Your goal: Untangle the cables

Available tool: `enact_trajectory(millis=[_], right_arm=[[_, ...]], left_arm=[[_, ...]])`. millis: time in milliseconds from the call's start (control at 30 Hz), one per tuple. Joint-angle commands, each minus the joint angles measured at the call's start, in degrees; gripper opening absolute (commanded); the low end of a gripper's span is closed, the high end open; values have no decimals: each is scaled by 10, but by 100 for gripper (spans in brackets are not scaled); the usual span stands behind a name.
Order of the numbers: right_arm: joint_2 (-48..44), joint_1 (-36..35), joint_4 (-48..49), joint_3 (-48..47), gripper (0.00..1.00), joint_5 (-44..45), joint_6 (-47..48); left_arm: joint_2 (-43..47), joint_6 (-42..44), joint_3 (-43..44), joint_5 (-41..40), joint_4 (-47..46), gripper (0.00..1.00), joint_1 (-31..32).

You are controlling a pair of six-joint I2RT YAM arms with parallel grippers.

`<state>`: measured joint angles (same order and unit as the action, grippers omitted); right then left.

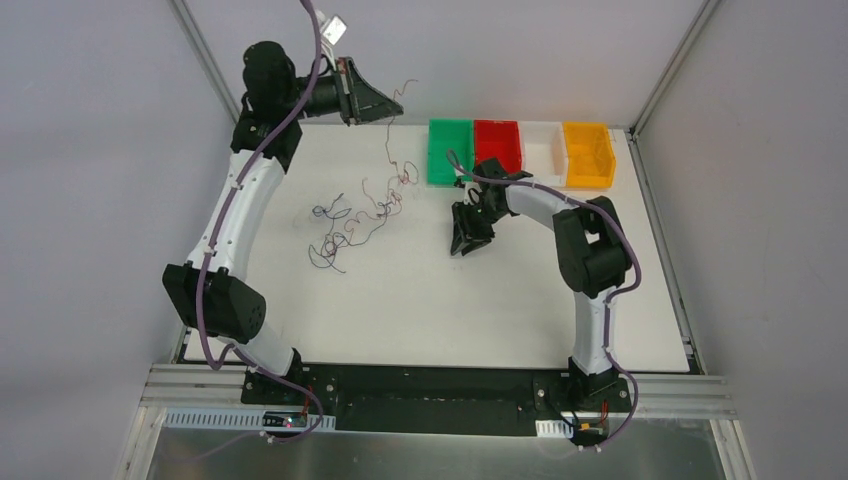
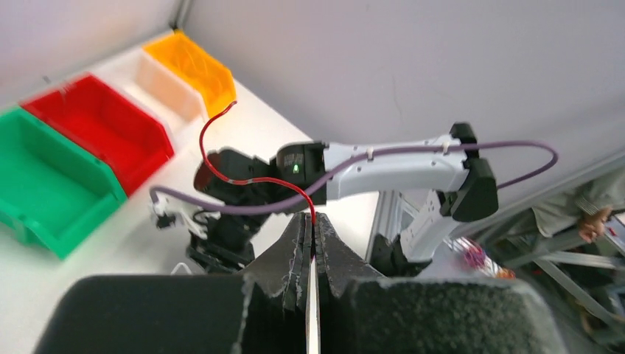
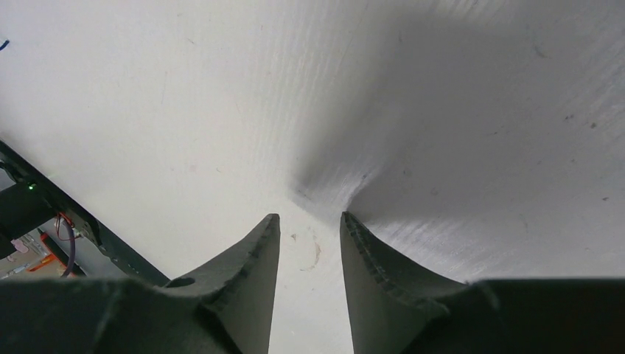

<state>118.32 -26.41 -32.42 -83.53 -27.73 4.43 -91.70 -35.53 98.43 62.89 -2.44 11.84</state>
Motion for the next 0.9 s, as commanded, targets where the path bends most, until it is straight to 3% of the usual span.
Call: enact_trajectory(millis=[0, 67, 233, 433, 600, 767, 867], right_arm=[[17, 0, -37, -12, 41, 15, 28], [-19, 13, -14, -3, 48, -29, 32], [-161, 36, 139, 48, 75, -96, 26], [-265, 10, 276, 40, 85, -104, -9], [-306, -55, 395, 44, 96, -104, -12], [-234, -120, 481, -1, 92, -25, -12], [-174, -135, 538, -15, 68, 28, 4]], left_arm=[[10, -23, 84, 29, -7, 0, -19], [11, -29, 93, 30, -7, 0, -21], [25, -37, 65, 27, -22, 0, -20], [30, -59, 57, 10, -41, 0, -21], [39, -86, 45, 11, -61, 0, -19], [46, -137, 41, 7, -113, 0, -20], [39, -161, 69, -4, -134, 0, -22]])
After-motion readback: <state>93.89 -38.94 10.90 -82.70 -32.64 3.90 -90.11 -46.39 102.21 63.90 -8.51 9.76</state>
